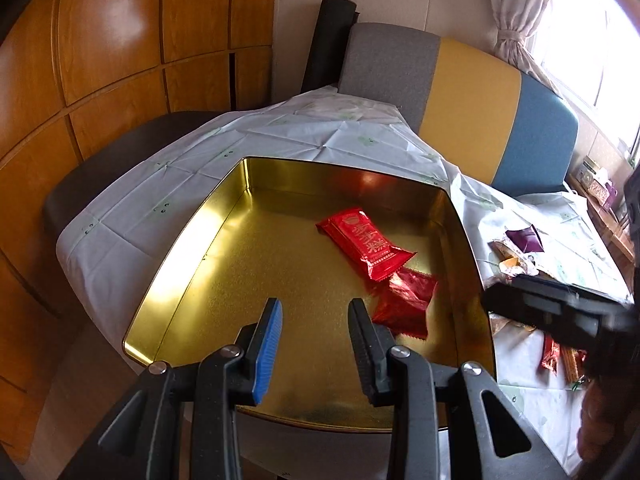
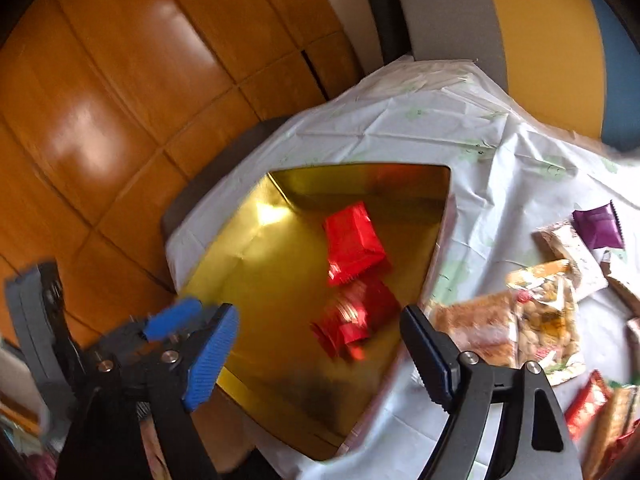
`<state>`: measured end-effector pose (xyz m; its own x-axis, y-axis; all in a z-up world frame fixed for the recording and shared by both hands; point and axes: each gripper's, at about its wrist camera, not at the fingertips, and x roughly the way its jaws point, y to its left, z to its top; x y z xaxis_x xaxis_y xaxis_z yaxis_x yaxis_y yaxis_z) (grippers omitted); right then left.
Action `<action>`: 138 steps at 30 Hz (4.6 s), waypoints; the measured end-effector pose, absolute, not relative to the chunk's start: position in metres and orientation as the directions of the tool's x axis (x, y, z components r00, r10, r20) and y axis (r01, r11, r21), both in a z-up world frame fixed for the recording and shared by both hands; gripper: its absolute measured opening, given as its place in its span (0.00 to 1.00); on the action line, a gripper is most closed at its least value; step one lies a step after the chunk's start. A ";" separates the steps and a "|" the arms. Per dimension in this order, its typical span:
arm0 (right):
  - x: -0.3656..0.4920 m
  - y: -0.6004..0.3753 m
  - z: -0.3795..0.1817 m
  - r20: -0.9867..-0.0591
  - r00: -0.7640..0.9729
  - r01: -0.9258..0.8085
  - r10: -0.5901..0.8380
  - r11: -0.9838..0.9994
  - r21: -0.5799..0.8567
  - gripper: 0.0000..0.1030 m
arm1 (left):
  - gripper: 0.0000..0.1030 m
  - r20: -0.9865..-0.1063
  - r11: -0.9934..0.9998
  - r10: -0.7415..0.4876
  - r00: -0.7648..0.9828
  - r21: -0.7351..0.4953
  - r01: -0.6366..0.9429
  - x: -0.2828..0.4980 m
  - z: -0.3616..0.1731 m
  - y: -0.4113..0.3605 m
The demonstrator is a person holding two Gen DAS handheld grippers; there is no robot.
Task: Organize snacks
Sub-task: 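Move the left tool to the bread cake bag and grasp it, then lift the bread cake bag with the left tool while the right tool grasps a red foil packet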
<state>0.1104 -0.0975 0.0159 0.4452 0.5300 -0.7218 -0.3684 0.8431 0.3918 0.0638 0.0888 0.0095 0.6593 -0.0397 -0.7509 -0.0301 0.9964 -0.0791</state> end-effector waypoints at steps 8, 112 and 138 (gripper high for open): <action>0.088 -0.170 0.009 -0.806 0.482 -0.362 0.343 0.916 0.174 0.81 | 0.33 -0.759 0.998 -0.061 0.648 -0.067 0.015 0.059 0.003 0.072; 0.068 -0.412 -0.019 -0.838 0.380 0.137 0.392 0.872 0.470 0.50 | 0.56 -0.823 0.766 -0.311 0.476 0.080 0.638 0.030 -0.053 -0.132; 0.085 -0.383 -0.037 -0.866 0.336 0.204 0.370 0.869 0.451 0.73 | 0.57 -0.823 0.781 -0.350 0.448 0.008 0.625 0.034 -0.055 -0.127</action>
<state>0.0853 -0.3835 -0.0367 0.3356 0.3705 -0.8661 0.2042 0.8689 0.4508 0.0338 -0.1266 -0.0548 0.4476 -0.3504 -0.8227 0.6250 0.7806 0.0076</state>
